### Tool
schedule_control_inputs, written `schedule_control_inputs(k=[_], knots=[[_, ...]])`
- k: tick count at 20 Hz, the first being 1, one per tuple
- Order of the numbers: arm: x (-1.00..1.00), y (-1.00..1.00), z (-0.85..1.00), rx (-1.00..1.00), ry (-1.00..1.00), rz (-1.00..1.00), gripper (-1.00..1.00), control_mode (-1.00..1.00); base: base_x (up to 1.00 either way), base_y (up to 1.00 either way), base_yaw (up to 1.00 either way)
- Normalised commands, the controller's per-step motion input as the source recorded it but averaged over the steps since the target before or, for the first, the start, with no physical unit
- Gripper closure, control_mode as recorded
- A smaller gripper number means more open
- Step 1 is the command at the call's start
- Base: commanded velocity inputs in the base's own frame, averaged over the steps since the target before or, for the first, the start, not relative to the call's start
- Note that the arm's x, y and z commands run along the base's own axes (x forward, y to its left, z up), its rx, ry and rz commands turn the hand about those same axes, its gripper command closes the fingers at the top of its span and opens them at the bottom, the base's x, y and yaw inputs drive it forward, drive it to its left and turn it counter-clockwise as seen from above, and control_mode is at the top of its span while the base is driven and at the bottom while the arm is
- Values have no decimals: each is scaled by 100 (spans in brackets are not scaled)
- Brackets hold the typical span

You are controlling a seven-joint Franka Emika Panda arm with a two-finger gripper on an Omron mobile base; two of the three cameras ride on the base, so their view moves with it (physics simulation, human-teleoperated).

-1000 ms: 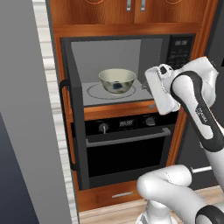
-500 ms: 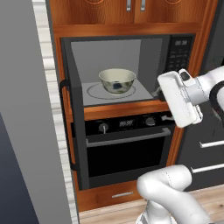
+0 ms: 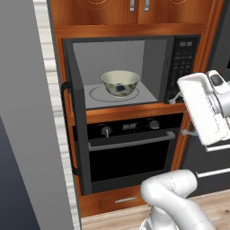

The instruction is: Pick the eggplant from the sink and place it in the bowl. Then pick the bowl and place it in the microwave. Then close the microwave door and press the start button.

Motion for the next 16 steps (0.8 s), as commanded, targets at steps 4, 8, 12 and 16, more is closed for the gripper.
schedule_control_inputs(k=[4,8,12,16], knots=[[-100,0,25,4,-13,4,-100,-100,0,0,0],[-100,31,8,0,-5,3,-100,-100,0,0,0],[-100,22,15,2,-1,1,-100,-100,0,0,0],[-88,27,11,1,-2,4,-100,-100,0,0,0]])
